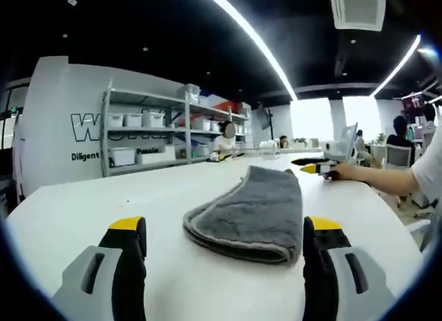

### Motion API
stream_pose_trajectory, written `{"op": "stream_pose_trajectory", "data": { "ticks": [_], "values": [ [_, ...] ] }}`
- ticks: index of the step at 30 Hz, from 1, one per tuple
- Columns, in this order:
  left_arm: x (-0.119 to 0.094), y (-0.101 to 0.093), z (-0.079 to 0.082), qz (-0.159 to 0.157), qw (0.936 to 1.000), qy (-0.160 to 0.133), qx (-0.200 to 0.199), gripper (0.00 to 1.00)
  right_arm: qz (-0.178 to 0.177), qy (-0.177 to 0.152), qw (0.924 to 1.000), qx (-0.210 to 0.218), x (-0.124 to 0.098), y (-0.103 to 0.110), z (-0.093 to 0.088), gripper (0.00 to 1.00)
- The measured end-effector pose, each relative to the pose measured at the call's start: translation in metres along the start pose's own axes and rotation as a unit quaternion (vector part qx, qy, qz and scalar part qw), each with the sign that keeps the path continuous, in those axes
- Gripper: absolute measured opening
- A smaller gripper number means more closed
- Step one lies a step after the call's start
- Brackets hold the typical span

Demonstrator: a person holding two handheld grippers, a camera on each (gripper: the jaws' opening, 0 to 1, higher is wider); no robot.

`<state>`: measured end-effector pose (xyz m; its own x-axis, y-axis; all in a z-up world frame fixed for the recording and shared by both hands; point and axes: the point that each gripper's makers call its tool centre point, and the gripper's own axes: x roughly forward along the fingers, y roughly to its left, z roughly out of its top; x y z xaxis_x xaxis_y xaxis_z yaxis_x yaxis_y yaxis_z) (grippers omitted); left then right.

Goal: Open the folded towel by lifting each exposed corner and separating the folded layers until the towel lies flat within the target outline without major curled edges

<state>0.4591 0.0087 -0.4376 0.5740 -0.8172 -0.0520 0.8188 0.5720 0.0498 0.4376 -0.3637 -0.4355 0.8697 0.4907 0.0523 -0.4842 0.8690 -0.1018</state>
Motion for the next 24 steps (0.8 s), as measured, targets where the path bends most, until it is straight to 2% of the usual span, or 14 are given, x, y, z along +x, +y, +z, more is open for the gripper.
{"op": "stream_pose_trajectory", "data": {
  "ticks": [3, 6, 9, 12, 16, 24],
  "values": [
    [0.002, -0.008, -0.004, -0.013, 0.9999, 0.009, 0.003, 0.91, 0.006, 0.0, 1.0, 0.002, -0.001, -0.003, -0.001, 0.52],
    [0.005, -0.023, -0.01, -0.043, 0.9988, 0.022, 0.007, 0.86, 0.017, 0.004, 0.9998, 0.012, -0.001, -0.005, -0.002, 0.51],
    [0.008, -0.033, -0.017, -0.062, 0.9973, 0.038, 0.014, 0.81, 0.037, 0.008, 0.9991, 0.021, 0.001, 0.001, -0.005, 0.49],
    [0.009, -0.04, -0.022, -0.075, 0.9954, 0.052, 0.03, 0.79, 0.058, 0.029, 0.9979, 0.011, 0.005, 0.011, -0.013, 0.43],
    [0.01, -0.042, -0.023, -0.079, 0.9946, 0.057, 0.035, 0.79, 0.078, 0.059, 0.9952, -0.004, 0.009, 0.02, -0.025, 0.38],
    [0.008, -0.04, -0.024, -0.076, 0.9944, 0.061, 0.042, 0.78, 0.067, 0.049, 0.9965, 0.013, 0.014, 0.008, -0.022, 0.34]
  ]
}}
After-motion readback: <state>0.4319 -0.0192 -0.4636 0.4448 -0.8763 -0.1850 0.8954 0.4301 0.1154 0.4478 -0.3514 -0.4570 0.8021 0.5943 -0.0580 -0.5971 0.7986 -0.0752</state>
